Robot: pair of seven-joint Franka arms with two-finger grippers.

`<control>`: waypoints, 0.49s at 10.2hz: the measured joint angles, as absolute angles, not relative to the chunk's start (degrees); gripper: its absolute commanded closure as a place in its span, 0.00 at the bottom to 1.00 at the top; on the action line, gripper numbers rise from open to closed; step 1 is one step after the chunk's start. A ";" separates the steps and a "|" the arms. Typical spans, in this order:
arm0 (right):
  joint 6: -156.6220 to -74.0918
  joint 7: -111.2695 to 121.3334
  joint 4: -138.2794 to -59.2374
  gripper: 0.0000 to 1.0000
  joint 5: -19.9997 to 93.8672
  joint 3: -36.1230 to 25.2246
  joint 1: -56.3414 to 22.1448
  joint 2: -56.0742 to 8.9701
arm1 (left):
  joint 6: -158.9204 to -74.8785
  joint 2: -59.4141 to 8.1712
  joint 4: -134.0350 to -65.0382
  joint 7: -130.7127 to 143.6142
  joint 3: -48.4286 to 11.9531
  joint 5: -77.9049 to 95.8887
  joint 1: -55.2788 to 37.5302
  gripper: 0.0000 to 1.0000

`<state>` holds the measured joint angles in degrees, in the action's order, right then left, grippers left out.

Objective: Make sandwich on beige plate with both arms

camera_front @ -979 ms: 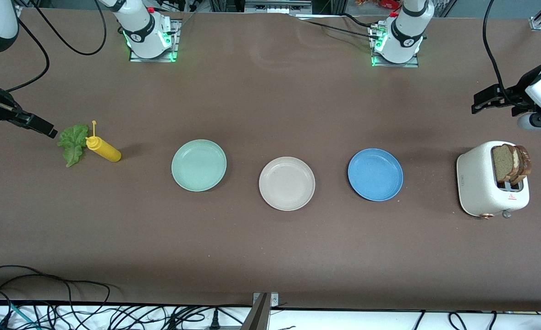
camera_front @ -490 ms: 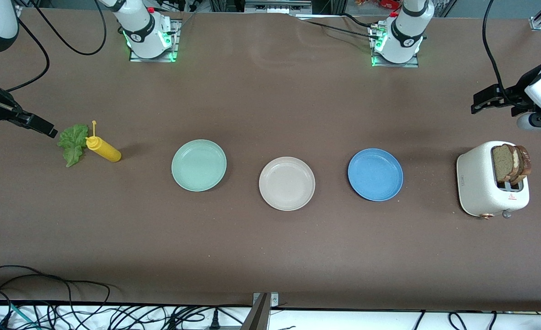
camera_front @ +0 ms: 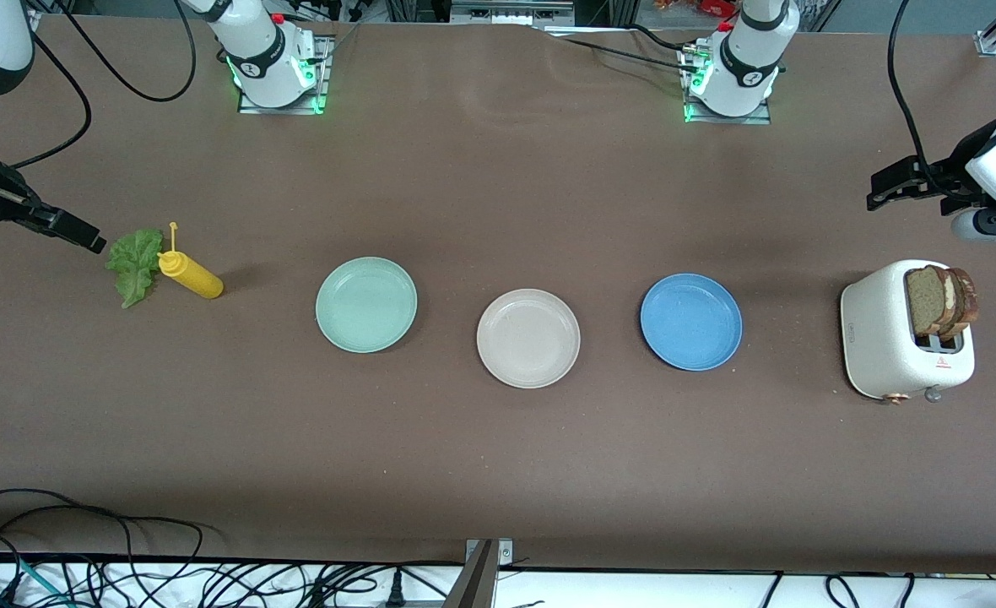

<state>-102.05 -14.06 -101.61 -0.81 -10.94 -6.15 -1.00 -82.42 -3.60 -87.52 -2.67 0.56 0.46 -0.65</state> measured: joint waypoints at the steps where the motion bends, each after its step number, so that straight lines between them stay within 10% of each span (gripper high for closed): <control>1: -102.04 -14.10 -101.61 0.00 -0.81 -10.94 -6.15 -0.98 | -82.43 -3.60 -87.52 -2.67 0.54 0.46 -0.65 0.00; 5: -102.04 -14.21 -101.61 0.00 -0.81 -10.94 -6.15 -0.89 | -82.48 -4.15 -87.52 -2.67 0.54 0.46 -0.66 0.00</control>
<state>-102.04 -14.21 -101.61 -0.81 -10.94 -6.15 -0.89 -82.48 -4.15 -87.52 -2.67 0.54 0.46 -0.66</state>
